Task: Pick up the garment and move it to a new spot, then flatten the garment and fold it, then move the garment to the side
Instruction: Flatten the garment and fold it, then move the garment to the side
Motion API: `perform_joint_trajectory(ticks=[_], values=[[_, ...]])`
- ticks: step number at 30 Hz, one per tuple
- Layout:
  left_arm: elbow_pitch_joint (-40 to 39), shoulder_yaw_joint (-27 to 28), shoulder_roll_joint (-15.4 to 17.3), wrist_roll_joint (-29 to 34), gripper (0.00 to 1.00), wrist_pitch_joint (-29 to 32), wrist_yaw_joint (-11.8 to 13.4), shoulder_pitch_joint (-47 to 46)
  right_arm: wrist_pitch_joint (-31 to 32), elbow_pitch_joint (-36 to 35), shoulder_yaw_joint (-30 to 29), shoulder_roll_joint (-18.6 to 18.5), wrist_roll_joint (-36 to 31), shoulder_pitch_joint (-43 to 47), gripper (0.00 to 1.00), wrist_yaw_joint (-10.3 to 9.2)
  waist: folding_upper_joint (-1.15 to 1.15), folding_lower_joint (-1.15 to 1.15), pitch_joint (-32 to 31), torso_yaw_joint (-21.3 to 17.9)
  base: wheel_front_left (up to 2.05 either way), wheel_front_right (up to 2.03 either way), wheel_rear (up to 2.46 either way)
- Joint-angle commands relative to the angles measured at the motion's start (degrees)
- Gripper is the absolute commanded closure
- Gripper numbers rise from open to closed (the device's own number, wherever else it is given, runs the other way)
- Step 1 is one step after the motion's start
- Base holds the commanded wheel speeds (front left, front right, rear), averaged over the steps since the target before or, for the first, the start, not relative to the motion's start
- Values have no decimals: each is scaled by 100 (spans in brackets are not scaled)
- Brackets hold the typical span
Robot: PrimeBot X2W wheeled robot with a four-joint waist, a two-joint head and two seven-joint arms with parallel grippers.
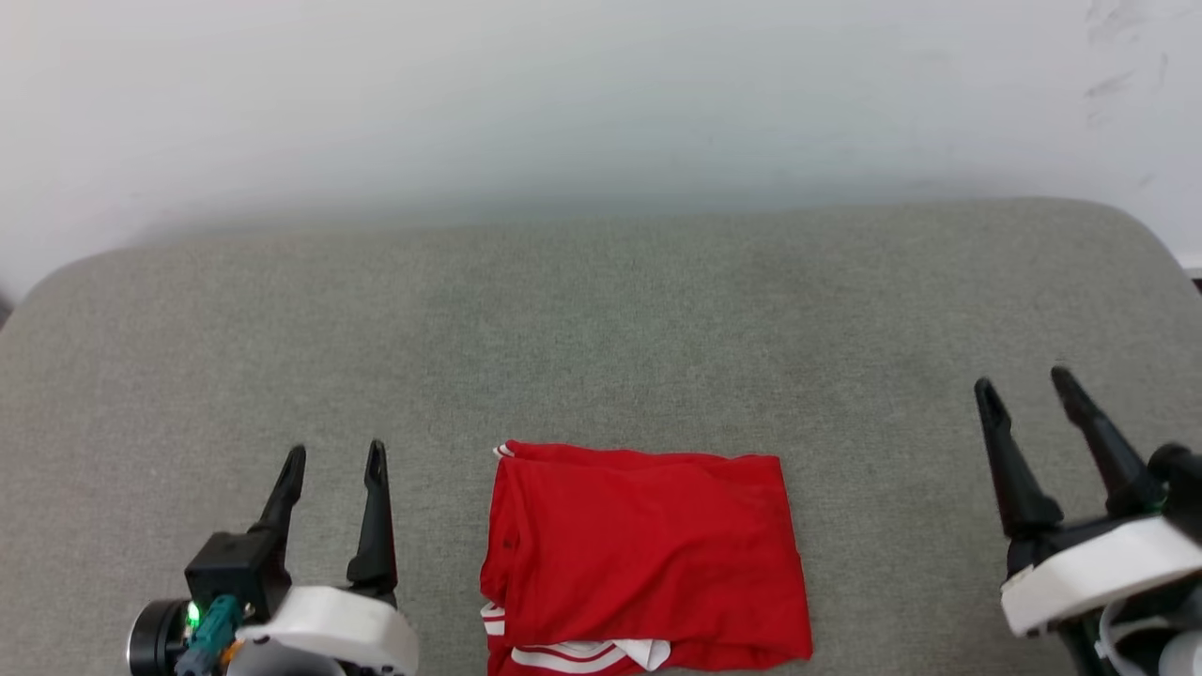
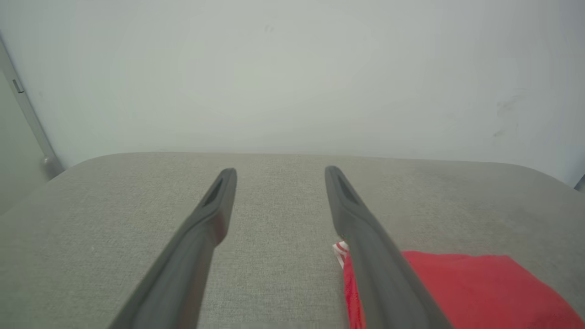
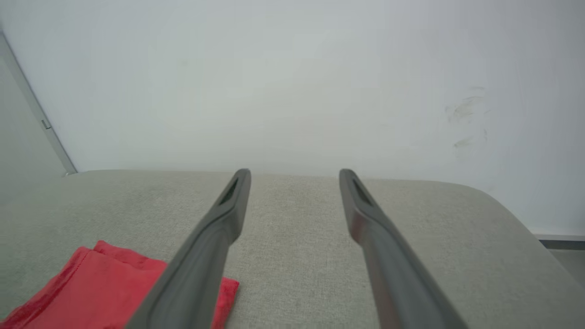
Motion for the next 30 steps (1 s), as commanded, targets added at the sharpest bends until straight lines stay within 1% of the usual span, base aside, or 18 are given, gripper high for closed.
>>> perform_joint_trajectory(ticks=[1, 6, 9, 21, 25, 29, 30], values=[[43, 15, 40, -6, 0, -34, 38, 146, 55, -124, -7, 102, -78, 212, 0, -2, 0, 0, -108, -36, 0, 0, 0], [129, 28, 58, 11, 0, -69, 46, 290, 167, -296, -90, 392, -230, 629, 0, -2, 0, 0, -220, -20, 0, 0, 0], [178, 54, 66, 15, 0, -85, 63, 322, 219, -356, -128, 494, -326, 734, 0, -2, 0, 0, -259, -30, 0, 0, 0], [299, 26, 41, -4, 0, -110, -7, 244, 377, -462, -246, 569, -381, 690, 0, -2, 0, 0, -221, -14, 0, 0, 0], [288, 58, 17, 11, 0, -122, 0, 187, 609, -312, -469, 525, -147, 638, 0, -2, 0, 0, -171, 19, 0, 0, 0], [274, 81, -43, 36, 0, -149, -27, 121, 1196, 203, -867, 310, 506, 510, 0, -2, 0, 0, -107, 123, 0, 0, 0], [274, 81, -43, 36, 0, -149, -27, 121, 1196, 203, -867, 310, 506, 510, 0, -2, 0, 0, -107, 123, 0, 0, 0]])
